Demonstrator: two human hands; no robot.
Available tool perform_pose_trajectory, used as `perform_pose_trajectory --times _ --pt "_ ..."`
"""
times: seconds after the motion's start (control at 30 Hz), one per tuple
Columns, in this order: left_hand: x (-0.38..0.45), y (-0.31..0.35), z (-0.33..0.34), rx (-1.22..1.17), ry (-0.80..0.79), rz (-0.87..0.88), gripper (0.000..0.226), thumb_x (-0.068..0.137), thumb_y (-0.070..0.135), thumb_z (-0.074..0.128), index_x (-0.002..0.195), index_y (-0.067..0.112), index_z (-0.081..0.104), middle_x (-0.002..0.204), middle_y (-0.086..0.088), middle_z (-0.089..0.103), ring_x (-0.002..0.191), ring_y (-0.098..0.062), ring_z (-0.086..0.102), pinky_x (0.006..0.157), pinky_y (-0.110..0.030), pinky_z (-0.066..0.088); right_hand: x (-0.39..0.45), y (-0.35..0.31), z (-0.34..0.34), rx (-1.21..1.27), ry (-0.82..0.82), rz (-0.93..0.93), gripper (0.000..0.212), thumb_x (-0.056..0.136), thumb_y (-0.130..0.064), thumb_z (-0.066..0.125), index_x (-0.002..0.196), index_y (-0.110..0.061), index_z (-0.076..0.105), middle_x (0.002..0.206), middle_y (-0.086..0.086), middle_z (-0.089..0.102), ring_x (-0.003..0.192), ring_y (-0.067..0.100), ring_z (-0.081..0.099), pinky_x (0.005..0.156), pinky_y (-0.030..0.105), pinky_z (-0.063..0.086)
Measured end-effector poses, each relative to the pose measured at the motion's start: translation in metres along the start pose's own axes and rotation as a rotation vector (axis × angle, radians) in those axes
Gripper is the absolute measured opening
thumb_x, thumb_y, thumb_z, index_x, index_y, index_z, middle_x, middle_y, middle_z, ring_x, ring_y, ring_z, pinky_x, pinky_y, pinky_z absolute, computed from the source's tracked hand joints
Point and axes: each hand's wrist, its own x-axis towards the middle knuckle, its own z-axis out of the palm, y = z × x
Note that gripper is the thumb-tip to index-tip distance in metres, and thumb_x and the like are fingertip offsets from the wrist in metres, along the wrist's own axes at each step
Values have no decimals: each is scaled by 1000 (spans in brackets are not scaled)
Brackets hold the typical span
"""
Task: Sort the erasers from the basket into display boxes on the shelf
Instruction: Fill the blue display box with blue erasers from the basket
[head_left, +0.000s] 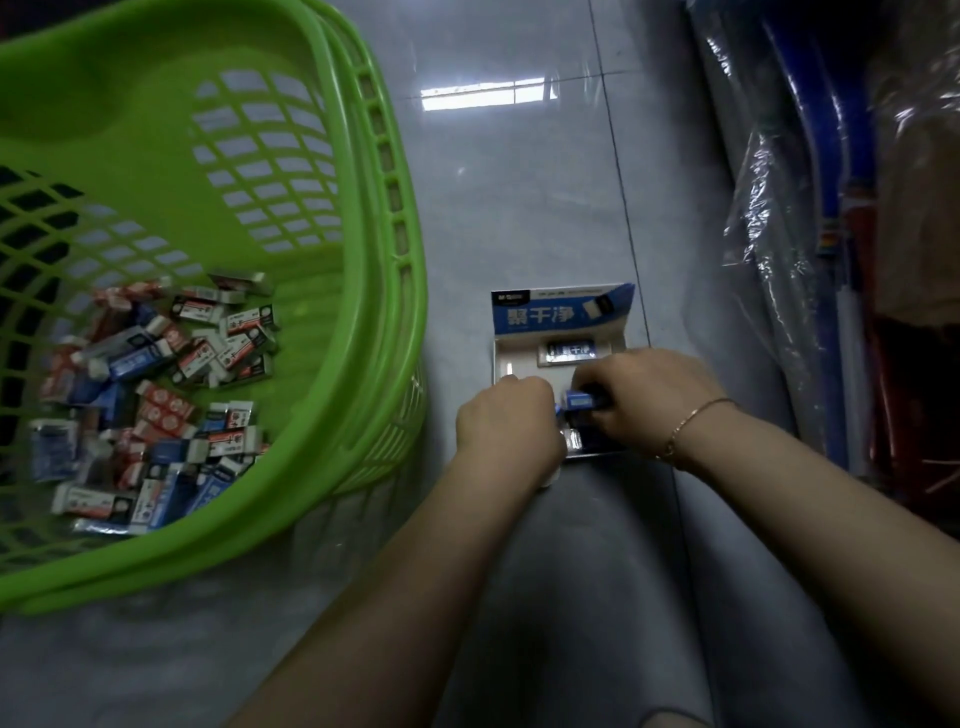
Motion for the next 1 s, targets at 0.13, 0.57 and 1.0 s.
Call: perform_pose_trajectory --times 0.13,0.57,1.0 --pt "-2 0 0 -94 -97 -4 23 84 33 54 101 18 55 96 -4 37 81 -26 49 69 -31 34 7 5 6 37 -51 -29 8 84 -20 58 92 -20 61 101 9 61 93 28 57 69 29 39" --pt "-6 -14 -25 -71 231 182 23 74 40 70 92 30 61 89 11 50 92 -17 57 63 -27 31 7 16 -7 466 79 98 17 78 -8 60 90 -12 71 87 6 62 88 24 59 68 26 38" --pt "-8 -11 -21 -591 118 -4 15 78 18 69 90 26 69 90 4 68 70 -4 62 58 -15 46 15 30 -30 1086 -307 252 17 85 1 51 89 -10 63 69 6 66 52 12 55 46 21 44"
